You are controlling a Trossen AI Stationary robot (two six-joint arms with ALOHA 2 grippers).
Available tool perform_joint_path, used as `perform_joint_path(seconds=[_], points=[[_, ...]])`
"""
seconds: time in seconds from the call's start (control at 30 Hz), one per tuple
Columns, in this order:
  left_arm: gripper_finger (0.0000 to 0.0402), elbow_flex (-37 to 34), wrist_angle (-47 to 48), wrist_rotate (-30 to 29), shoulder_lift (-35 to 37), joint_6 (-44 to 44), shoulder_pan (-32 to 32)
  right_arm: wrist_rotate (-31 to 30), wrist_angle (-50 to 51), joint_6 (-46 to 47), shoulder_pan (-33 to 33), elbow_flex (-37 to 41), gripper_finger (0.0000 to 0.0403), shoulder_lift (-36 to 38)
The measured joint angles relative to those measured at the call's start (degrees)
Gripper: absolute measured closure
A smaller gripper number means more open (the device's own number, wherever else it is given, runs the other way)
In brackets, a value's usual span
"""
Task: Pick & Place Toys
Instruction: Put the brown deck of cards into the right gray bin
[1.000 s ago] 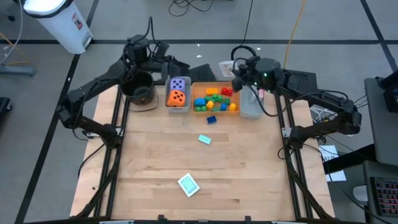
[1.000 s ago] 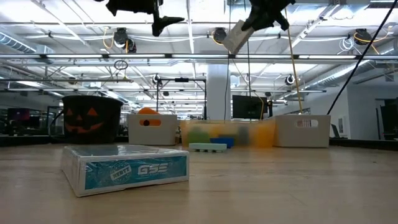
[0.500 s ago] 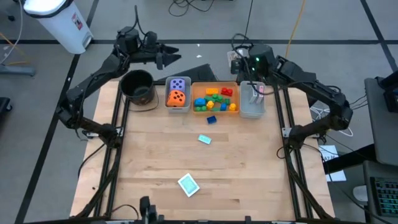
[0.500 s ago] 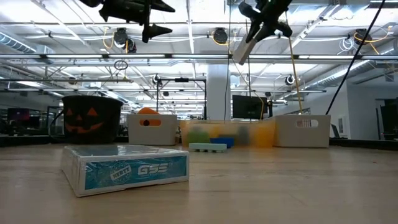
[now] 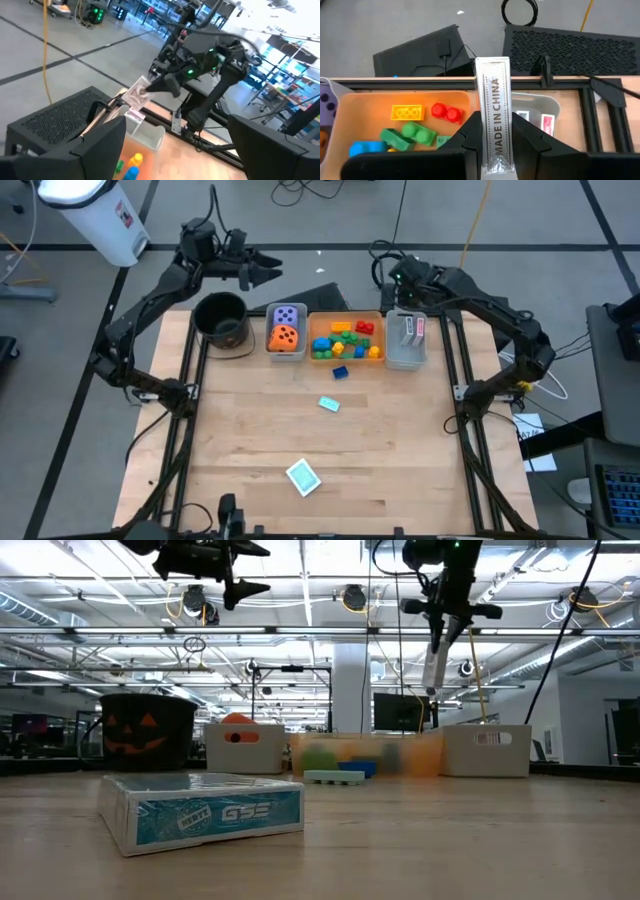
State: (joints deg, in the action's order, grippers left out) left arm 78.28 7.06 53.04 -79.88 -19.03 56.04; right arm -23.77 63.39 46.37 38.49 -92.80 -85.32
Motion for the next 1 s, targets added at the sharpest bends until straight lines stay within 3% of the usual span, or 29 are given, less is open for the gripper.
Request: perform_joint_path(seconds=[0.2, 0.67, 1.0], points=[[0.0048, 0.0, 3.8, 0.0, 0.0, 2.7, 0.2, 1.1, -0.1, 2.5, -0.3, 0.6, 0.0351, -0.3], [0.0048, 0.0, 4.4, 1.1, 0.0, 2.4, 0.1, 4.4, -2.9, 4.6, 0.5, 9.9, 0.0351, -3.0], [0.0048, 0.0, 4.8, 1.1, 0.0, 2.3, 0.1, 6.1, -10.8, 6.2, 0.9, 18.2, 0.0351, -3.1]])
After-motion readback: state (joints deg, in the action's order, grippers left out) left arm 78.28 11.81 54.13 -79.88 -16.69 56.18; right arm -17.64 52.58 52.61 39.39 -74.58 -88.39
